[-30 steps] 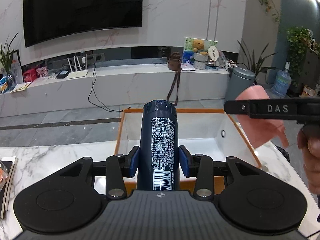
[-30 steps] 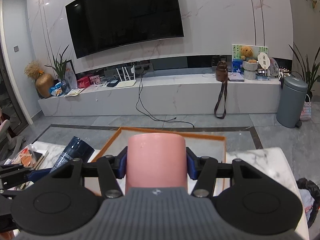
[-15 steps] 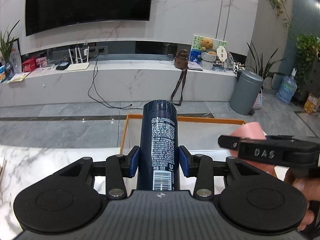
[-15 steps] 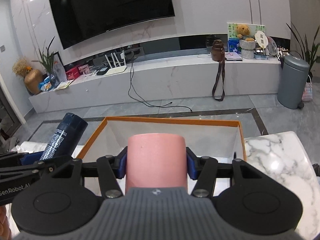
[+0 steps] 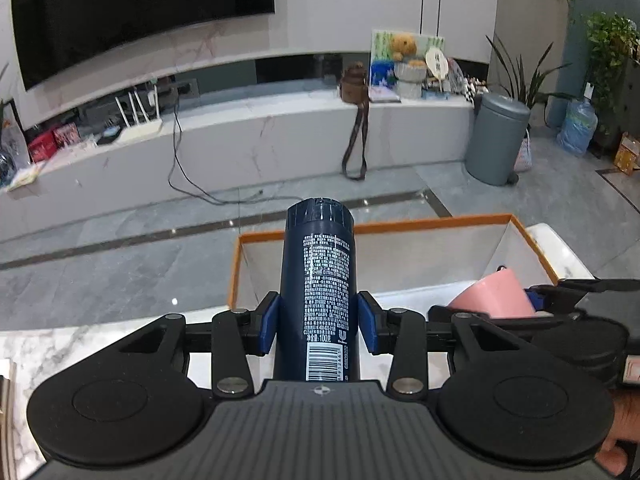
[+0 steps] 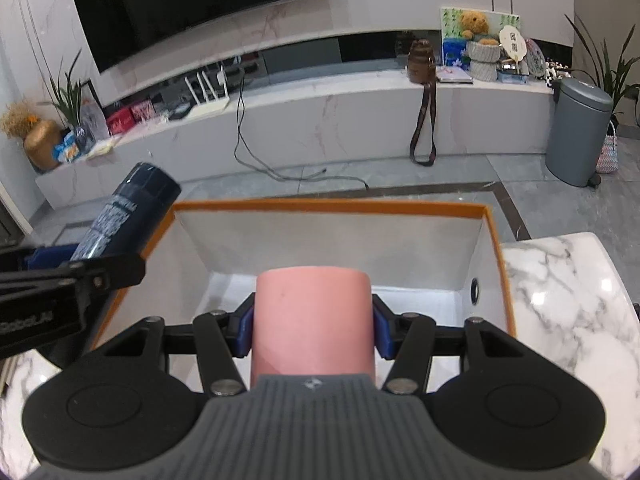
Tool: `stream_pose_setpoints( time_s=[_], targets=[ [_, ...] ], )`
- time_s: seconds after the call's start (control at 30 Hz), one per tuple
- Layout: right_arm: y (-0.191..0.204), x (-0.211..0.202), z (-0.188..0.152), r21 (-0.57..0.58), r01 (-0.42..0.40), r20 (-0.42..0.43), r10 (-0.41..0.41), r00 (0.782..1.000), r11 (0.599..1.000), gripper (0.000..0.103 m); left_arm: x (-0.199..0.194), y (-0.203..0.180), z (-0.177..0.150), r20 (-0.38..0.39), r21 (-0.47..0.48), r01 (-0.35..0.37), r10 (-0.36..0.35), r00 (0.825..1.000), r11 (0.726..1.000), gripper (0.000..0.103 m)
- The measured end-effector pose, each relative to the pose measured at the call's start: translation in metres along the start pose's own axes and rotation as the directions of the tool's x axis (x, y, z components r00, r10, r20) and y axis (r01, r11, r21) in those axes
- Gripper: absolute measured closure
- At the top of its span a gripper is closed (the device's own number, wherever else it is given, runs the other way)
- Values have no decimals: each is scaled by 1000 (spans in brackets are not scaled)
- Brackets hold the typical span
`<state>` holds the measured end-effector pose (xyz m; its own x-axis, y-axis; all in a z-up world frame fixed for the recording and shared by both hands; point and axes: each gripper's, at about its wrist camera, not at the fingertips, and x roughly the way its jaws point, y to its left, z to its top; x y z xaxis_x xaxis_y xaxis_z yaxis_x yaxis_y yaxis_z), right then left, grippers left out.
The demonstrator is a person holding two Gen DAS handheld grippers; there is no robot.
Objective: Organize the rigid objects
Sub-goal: 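Lower the pink bottle into the box and open the right tool while the left tool lowers the can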
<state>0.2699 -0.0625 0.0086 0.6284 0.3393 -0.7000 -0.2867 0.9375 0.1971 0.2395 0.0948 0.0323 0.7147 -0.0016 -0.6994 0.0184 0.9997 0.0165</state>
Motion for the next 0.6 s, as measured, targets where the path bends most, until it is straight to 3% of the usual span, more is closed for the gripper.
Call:
stream_pose_setpoints(
  time_s=[0.47,0.6],
  targets=[
    [18,34,-22,-58,14,-154,-23,988,998,48,43,9,-19,-174,13,20,-17,985,1000,58],
    [22,36,-25,-72,-2,-175,-11,985,997,48,42,10,-19,-190,20,17,-13,982,1000,59]
  ],
)
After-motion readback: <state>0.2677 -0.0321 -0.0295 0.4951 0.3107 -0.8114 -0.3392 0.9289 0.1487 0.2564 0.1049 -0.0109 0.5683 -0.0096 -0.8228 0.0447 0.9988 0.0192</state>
